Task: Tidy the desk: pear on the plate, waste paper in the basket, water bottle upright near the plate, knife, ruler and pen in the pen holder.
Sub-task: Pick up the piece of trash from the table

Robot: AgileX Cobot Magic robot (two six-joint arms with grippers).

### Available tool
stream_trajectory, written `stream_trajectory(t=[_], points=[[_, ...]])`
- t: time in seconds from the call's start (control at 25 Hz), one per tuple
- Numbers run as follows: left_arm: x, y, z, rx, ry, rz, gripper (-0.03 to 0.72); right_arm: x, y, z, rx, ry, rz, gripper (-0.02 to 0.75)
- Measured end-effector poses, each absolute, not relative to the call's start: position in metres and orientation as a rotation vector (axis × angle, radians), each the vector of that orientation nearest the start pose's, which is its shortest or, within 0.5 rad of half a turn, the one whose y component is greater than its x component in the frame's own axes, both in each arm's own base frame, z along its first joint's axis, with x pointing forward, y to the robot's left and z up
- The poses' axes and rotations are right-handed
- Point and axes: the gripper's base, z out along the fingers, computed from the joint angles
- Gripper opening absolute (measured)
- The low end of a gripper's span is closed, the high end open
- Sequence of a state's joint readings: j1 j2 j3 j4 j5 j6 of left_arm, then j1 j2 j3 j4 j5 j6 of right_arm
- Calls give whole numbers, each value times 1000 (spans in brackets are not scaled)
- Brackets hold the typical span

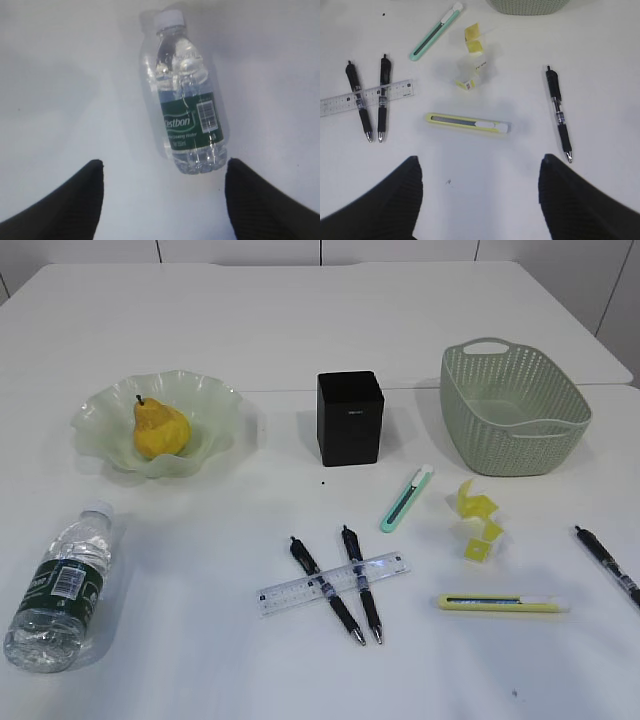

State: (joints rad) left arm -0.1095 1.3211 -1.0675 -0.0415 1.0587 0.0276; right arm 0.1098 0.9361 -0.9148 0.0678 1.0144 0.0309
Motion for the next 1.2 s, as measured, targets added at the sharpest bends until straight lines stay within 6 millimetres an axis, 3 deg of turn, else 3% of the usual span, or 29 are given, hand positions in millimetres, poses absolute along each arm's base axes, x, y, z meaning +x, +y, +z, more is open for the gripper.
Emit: stream_trajectory(t=[0.24,0.52,0.68,0.88,1.2], points=[[225,-27,301,154,2782,-63,533,219,31,336,-74,2651,159,534],[221,-27,299,141,2810,-64,531,298,40,306,-98,2841,152,535],[221,-27,299,141,2810,-64,532,332,49,286,-116,2919,159,535],[222,-27,299,141,2806,-64,532,357,71,258,-211,2975,132,534],[223,-27,299,140,2793,-65,530,388,74,209,-239,3036,5,534]])
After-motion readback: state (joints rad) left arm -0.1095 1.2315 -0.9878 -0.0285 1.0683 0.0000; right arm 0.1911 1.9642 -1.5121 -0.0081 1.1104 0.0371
